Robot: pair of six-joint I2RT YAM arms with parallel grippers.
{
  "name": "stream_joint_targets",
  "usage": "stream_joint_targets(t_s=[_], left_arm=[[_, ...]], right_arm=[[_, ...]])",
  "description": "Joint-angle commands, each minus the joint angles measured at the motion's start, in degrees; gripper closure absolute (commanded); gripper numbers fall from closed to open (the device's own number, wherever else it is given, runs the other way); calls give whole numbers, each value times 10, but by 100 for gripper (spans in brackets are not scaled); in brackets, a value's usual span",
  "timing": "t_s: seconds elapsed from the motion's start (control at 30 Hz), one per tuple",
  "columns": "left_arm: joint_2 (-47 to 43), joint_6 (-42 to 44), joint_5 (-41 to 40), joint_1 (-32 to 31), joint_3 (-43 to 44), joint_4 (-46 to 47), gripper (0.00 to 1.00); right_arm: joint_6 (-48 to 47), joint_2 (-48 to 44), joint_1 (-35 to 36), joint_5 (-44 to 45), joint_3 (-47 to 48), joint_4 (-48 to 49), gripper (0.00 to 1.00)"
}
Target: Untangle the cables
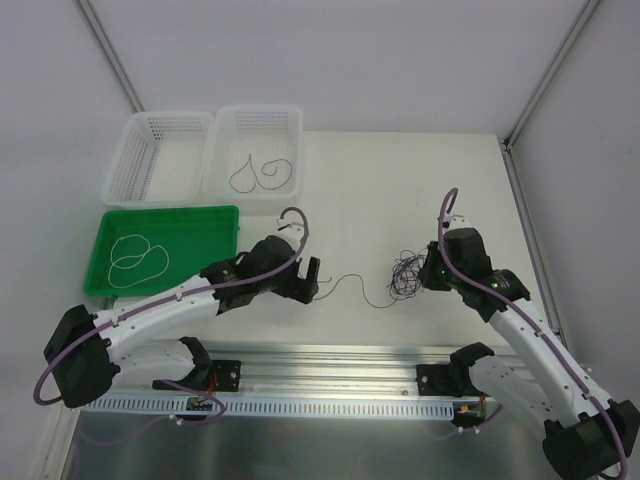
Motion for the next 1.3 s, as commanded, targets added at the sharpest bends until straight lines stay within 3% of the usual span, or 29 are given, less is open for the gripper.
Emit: stream_joint_targets(t_s=[0.0,0.1,0.13,0.4,0.47,0.57,0.63,0.73,0.87,0.97,1.17,1.23,1.27], left_arm=[[53,62,88,-31,45,89,3],[107,82,91,-65,76,118,3],[121,88,91,-73,93,126,3],[274,158,81,-144,182,195,5],[303,120,14,-144,205,191,10],[314,28,-17,-144,200,190,20],[321,-97,-40,-144,193,171,25],[335,-211,-53,-148,177,169,25],[381,-270,-71,-159,193,169,28],[412,-299,-72,-160,207,169,37],[438,-324,-75,-165,207,175,70],[438,-323,-76,-168,207,179,85],[436,-322,-75,-168,205,184,100]], right_arm=[[17,17,12,-25,-10,46,83],[27,34,15,21,-21,42,47],[34,33,15,52,-23,30,43],[18,-31,21,71,-16,-7,38],[22,-56,21,73,-18,-21,38],[29,-91,22,73,-28,-32,37],[37,-113,23,71,-34,-33,36],[49,-136,24,66,-47,-25,32],[52,-137,27,45,-56,-10,24],[53,-125,36,29,-59,-2,21],[41,-105,61,8,-77,40,22],[36,-80,69,-2,-81,59,22],[32,-71,77,-4,-83,65,23]])
